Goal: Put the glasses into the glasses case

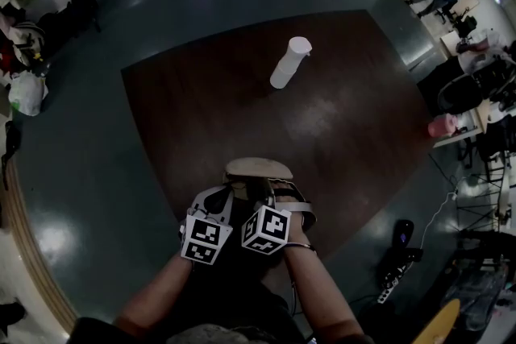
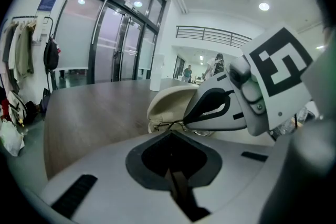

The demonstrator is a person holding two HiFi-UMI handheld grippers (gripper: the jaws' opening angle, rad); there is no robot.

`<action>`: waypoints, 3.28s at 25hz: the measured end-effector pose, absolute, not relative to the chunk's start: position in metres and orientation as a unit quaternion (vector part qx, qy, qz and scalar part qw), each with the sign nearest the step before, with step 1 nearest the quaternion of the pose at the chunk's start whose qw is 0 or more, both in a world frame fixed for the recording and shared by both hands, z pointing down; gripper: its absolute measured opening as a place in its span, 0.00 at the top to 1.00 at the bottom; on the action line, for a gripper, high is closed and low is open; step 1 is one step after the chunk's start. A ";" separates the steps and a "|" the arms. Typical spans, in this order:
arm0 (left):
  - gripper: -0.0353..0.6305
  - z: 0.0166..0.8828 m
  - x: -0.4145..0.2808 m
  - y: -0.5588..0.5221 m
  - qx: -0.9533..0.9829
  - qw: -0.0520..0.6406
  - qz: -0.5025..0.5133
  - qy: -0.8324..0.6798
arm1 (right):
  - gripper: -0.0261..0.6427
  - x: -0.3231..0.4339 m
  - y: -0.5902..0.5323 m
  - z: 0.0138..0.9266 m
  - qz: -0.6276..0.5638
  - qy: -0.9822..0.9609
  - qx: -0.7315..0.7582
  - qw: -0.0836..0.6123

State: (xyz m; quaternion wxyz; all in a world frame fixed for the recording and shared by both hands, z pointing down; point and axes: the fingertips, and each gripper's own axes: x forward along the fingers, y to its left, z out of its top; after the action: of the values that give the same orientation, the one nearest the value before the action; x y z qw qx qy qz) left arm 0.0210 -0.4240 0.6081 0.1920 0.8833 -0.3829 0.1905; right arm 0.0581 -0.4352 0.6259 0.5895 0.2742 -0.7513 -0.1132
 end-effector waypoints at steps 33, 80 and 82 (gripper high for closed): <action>0.94 0.612 0.019 -0.425 0.885 0.191 0.193 -0.378 | 0.81 0.059 -0.412 0.605 -0.024 -0.794 0.316 0.519; 0.94 0.438 0.043 -0.206 0.861 0.137 0.007 -0.490 | 0.98 0.124 -0.187 0.429 0.028 -0.907 0.406 0.108; 0.94 0.440 0.041 -0.198 0.864 0.139 0.006 -0.483 | 0.98 0.124 -0.181 0.427 0.031 -0.901 0.423 0.095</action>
State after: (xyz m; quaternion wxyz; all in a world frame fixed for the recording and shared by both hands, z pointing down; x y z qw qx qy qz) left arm 0.0412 -0.1982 0.4402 0.1388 0.8645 -0.4831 0.0065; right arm 0.1235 -0.1814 0.4269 0.0947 0.4229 -0.9007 0.0306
